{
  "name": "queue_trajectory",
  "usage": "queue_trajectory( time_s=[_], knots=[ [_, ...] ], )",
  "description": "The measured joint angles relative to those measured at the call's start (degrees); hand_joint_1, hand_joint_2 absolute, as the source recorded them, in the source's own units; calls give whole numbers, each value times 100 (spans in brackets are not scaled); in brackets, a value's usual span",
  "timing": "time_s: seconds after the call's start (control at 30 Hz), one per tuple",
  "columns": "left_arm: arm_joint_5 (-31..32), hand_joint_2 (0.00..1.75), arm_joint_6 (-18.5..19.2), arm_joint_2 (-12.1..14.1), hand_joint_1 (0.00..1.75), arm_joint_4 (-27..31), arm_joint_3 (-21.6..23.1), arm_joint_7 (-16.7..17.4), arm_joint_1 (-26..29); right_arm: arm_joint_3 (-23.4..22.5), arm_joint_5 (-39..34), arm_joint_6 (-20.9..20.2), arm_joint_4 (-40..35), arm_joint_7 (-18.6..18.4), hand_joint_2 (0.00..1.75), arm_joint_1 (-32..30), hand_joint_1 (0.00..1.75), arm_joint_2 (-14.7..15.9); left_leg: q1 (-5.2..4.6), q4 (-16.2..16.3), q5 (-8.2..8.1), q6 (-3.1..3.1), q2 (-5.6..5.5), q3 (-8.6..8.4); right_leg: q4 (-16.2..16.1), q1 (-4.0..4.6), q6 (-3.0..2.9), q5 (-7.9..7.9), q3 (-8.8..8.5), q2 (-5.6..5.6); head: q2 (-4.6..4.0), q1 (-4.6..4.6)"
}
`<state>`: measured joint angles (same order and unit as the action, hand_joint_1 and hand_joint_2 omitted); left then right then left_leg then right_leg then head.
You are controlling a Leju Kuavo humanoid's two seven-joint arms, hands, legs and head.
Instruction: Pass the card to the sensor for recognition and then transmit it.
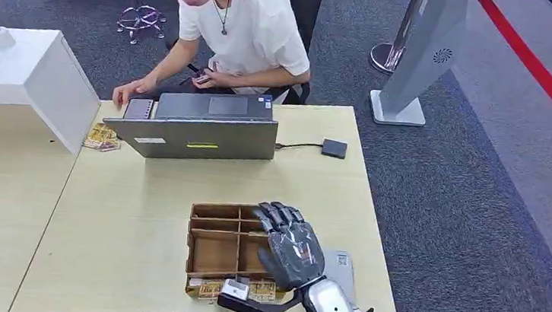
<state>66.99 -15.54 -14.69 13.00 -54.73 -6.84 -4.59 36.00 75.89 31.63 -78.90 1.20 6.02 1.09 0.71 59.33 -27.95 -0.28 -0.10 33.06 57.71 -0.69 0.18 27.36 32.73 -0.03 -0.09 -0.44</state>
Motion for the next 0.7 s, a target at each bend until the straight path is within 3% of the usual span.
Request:
queue_trajectory(
  time_s=[0.27,0.7],
  knots=[
    [2,0,0,-4,0,0,2,13,-4,0,0,-4,92,0,175,27,68,-11,0,0,0,0,0,0,0,0,0,0,0,0,0,0],
    [7,0,0,-4,0,0,4,13,-26,0,-4,-11,232,0,175,84,65,-42,0,0,0,0,0,0,0,0,0,0,0,0,0,0]
  ],
)
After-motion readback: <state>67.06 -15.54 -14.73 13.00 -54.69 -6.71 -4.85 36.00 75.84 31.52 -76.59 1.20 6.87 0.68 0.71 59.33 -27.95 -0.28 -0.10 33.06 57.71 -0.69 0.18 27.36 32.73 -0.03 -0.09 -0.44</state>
